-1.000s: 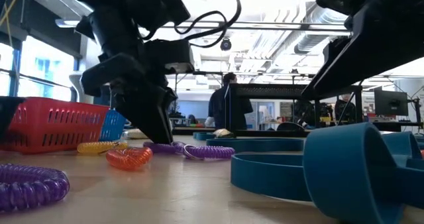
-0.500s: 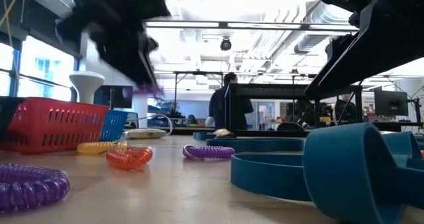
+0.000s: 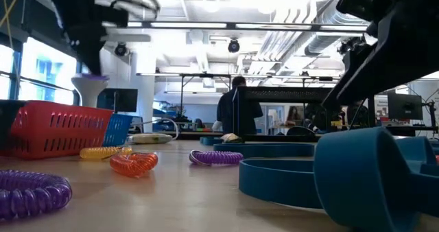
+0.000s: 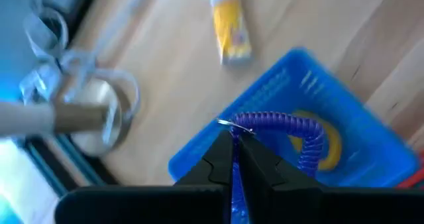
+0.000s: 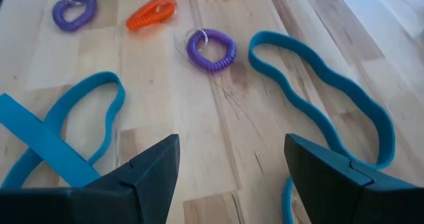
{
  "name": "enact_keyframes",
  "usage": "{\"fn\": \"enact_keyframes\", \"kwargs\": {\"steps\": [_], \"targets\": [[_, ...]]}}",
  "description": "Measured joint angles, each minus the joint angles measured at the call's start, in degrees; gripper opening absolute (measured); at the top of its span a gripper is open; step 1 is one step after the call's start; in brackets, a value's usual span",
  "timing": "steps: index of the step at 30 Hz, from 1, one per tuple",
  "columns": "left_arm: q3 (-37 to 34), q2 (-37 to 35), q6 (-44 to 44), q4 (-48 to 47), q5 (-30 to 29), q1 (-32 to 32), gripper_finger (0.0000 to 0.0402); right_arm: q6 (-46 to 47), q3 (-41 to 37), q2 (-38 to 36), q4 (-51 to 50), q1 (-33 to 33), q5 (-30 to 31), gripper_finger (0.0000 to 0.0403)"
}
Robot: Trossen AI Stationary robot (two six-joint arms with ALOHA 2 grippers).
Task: Pick & Place Office Desk Supplies
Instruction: Put the purple spring keychain into the blue bin
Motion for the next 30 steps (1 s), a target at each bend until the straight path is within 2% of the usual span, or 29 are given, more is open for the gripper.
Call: {"fn": "enact_keyframes", "kwargs": {"steps": [6,9,19,23,30], "targets": [[-5.5,0.2,6.6,7.1,10.2,4.3,0.0012,0.9,-0.3,0.0,0.0,0.0,0.0,0.026],[-7.2,0.3,8.0,10.2,11.7,5.5,0.002,0.9,-0.3,0.0,0.0,0.0,0.0,0.026],[-7.6,0.3,5.8,10.7,11.8,6.4,0.0075,0.9,-0.3,0.0,0.0,0.0,0.0,0.026],[-7.6,0.3,6.9,10.7,9.6,6.4,0.0098,0.9,-0.3,0.0,0.0,0.0,0.0,0.026],[-5.4,0.3,9.6,10.6,7.3,6.2,0.0107,-0.2,-0.3,0.0,0.0,0.0,0.0,0.026]]}}
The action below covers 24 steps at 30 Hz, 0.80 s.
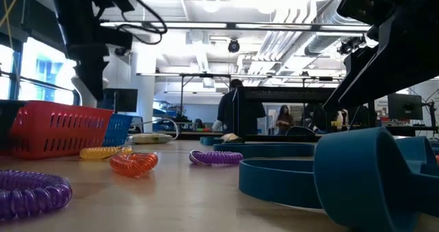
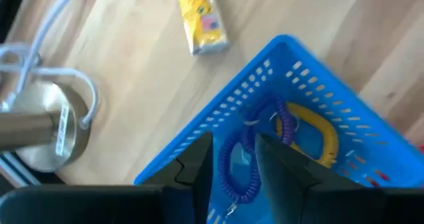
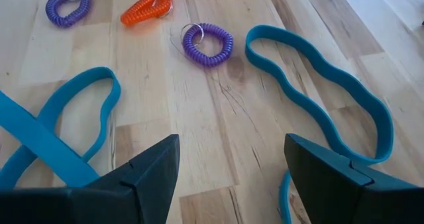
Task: Pick & Place Office Desk Supplies
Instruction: Put the purple spring keychain into the blue bin
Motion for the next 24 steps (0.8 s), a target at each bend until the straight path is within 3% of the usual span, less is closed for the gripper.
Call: {"fn": "enact_keyframes", "kwargs": {"steps": [6,13,18,24], "targets": [[4.1,0.0,-1.0,1.8,0.1,-3.0,0.0107,-2.0,0.0,0.0,0.0,-0.4,0.0,0.026],[3.8,0.9,-1.3,26.4,1.6,-11.2,0.0107,-5.2,0.0,0.0,0.0,-0.7,0.0,0.026],[3.2,6.4,7.7,40.8,1.6,-17.9,0.0107,-7.1,0.0,0.0,2.5,-0.7,0.0,0.026],[3.2,18.1,19.4,56.3,1.7,-23.4,0.0107,-13.0,0.1,0.0,6.2,-1.0,0.0,0.026]]}}
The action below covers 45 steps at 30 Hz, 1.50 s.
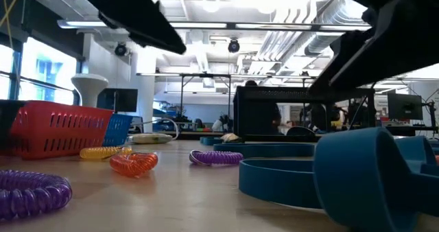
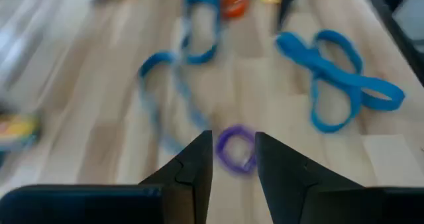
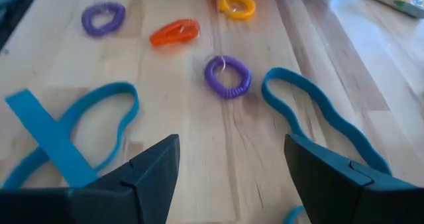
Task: Pick & Place Office Desk Supplies
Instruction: Put the purple spring keychain into the blue bin
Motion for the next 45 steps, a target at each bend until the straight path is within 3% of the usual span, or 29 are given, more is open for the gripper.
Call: {"fn": "enact_keyframes", "kwargs": {"steps": [6,14,16,26,32,36,45], "targets": [[0.0,11.1,15.3,14.1,0.0,-2.6,0.0107,0.7,0.0,0.0,-0.2,-1.0,0.0,0.026],[0.0,16.5,14.3,23.1,13.7,-1.0,0.0107,4.6,-0.1,0.0,-0.7,0.2,-0.6,0.026],[0.0,16.5,13.0,23.4,14.4,-0.2,0.0107,5.5,-0.1,0.0,-0.7,0.5,-0.5,0.026],[0.0,16.5,13.3,23.9,5.6,2.0,0.0107,-1.8,0.0,0.0,0.3,0.7,-1.5,0.026],[0.0,16.5,13.3,23.3,4.1,-0.8,0.0104,4.8,0.0,0.0,0.7,1.0,-1.6,0.026],[0.0,16.5,12.6,23.2,-0.7,-2.2,0.0103,5.6,0.0,0.0,0.7,1.2,-1.1,0.026],[0.0,16.5,8.1,20.7,-4.2,-2.9,0.0103,8.5,0.0,0.0,1.1,1.2,-1.1,0.026]]}}
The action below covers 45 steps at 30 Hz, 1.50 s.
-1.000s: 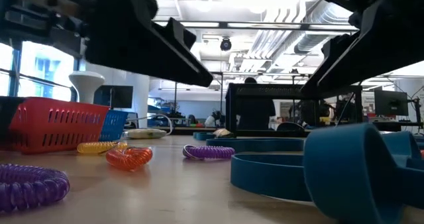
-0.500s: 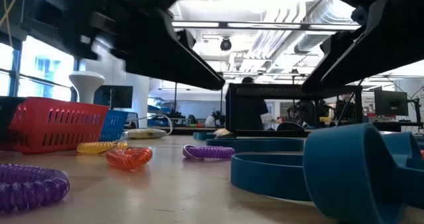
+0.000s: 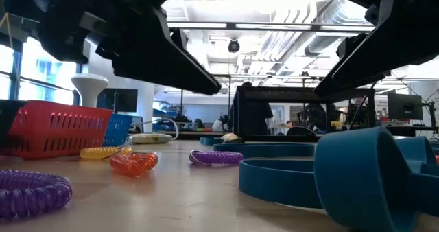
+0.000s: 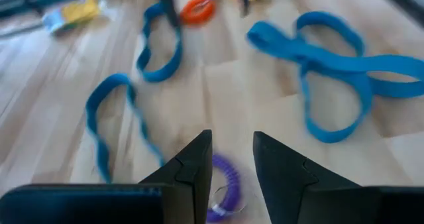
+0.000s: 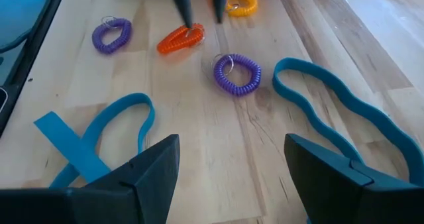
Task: Pick & Place Office Desk Supplies
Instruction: Put the purple spring keychain into the blue bin
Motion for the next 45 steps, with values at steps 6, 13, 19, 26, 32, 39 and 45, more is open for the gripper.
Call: {"fn": "enact_keyframes", "kwargs": {"steps": [6,13,19,26,32,39,45], "targets": [[0.0,0.0,-4.4,-1.9,-1.8,1.7,0.0103,-0.5,0.0,0.0,-0.1,-0.1,2.1,0.026],[0.0,0.0,-8.4,-2.8,-1.2,1.7,0.0103,-0.5,0.0,0.0,-0.5,-0.4,2.4,0.026],[0.0,0.0,-10.9,-2.6,-1.2,0.9,0.0103,-0.5,0.0,0.0,-0.5,-0.4,2.4,0.026],[0.0,0.0,-9.2,-2.7,-2.5,0.4,0.0132,0.0,0.0,0.0,-0.5,-0.7,2.3,0.026],[0.0,0.0,-6.8,-2.7,-2.5,0.1,0.0182,1.4,0.0,0.0,-0.5,-0.7,1.2,0.026],[0.0,1.4,-6.9,-2.2,-0.5,0.1,0.0197,3.0,0.0,0.0,-0.5,-0.7,-0.4,0.026],[0.0,5.4,-0.3,1.9,-0.6,-0.3,0.0197,3.0,0.0,0.0,-0.7,-0.7,-0.5,0.026]]}}
